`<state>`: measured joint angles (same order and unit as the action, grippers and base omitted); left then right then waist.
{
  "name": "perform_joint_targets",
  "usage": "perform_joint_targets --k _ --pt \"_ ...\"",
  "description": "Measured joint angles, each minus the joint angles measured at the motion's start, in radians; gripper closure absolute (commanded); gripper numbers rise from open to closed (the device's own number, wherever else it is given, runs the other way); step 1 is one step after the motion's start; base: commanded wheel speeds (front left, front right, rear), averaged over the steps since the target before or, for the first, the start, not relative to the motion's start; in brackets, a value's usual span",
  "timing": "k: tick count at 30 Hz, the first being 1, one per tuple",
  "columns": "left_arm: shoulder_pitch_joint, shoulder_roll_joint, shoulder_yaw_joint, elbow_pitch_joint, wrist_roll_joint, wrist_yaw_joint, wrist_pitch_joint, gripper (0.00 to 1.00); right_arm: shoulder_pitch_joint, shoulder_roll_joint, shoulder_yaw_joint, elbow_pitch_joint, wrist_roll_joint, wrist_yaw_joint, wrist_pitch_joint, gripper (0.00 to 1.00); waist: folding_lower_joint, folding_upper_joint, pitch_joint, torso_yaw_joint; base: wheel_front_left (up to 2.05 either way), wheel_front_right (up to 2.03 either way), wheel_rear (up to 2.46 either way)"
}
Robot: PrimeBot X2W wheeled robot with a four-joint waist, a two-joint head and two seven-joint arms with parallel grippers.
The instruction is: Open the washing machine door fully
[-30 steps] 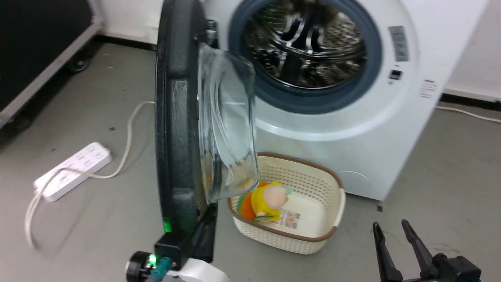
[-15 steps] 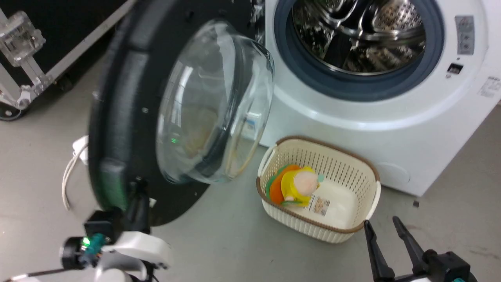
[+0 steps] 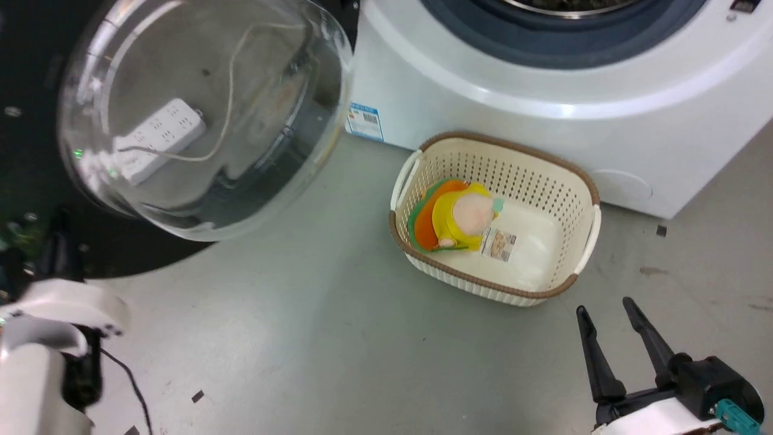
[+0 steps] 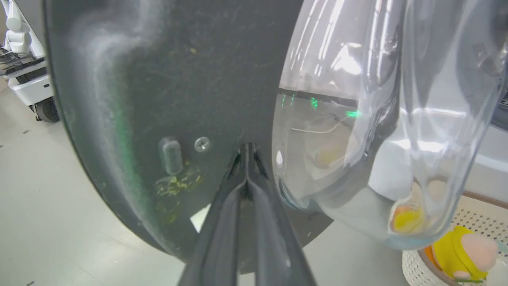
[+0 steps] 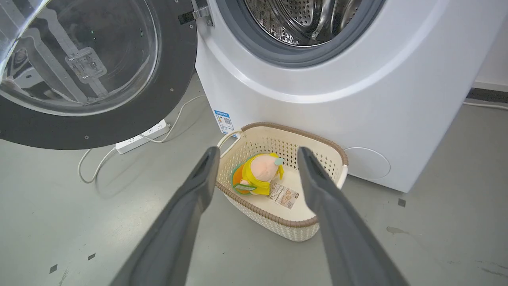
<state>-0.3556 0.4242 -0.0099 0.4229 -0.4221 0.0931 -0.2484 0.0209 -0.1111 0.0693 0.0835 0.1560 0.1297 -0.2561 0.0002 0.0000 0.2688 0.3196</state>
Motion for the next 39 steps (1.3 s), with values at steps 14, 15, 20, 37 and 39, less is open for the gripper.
perform_joint_targets --k 14,15,20,37,39 --pt "-0.104 0.059 0.078 0.148 -0.006 -0.044 -0.008 1.0 -0.013 -0.017 -0.015 -0.006 -0.006 0.0 0.009 0.0 -0.0001 0.0 0.022 -0.029 0.0 0.0 0.0" --pt "-0.099 0.056 0.078 0.136 0.006 -0.044 -0.008 1.0 -0.013 -0.016 -0.016 -0.003 -0.005 0.0 0.009 0.0 -0.0002 0.0 0.015 -0.029 0.0 0.0 0.0" --pt "-0.038 0.007 0.066 0.047 0.056 -0.054 -0.008 1.0 -0.013 -0.006 -0.018 0.011 -0.005 0.0 0.008 0.0 -0.0003 0.0 -0.034 -0.037 0.0 0.0 0.0" --pt "0.338 -0.256 -0.036 -0.339 0.15 -0.061 -0.008 1.0 0.03 0.045 -0.098 -0.037 -0.046 0.0 -0.001 0.0 -0.0005 0.0 -0.258 -0.221 0.0 0.0 0.0" --pt "0.361 -0.273 -0.045 -0.347 0.164 -0.061 -0.008 1.0 0.04 0.046 -0.098 -0.039 -0.053 0.0 -0.001 0.0 -0.0005 0.0 -0.271 -0.244 0.0 0.0 0.0"
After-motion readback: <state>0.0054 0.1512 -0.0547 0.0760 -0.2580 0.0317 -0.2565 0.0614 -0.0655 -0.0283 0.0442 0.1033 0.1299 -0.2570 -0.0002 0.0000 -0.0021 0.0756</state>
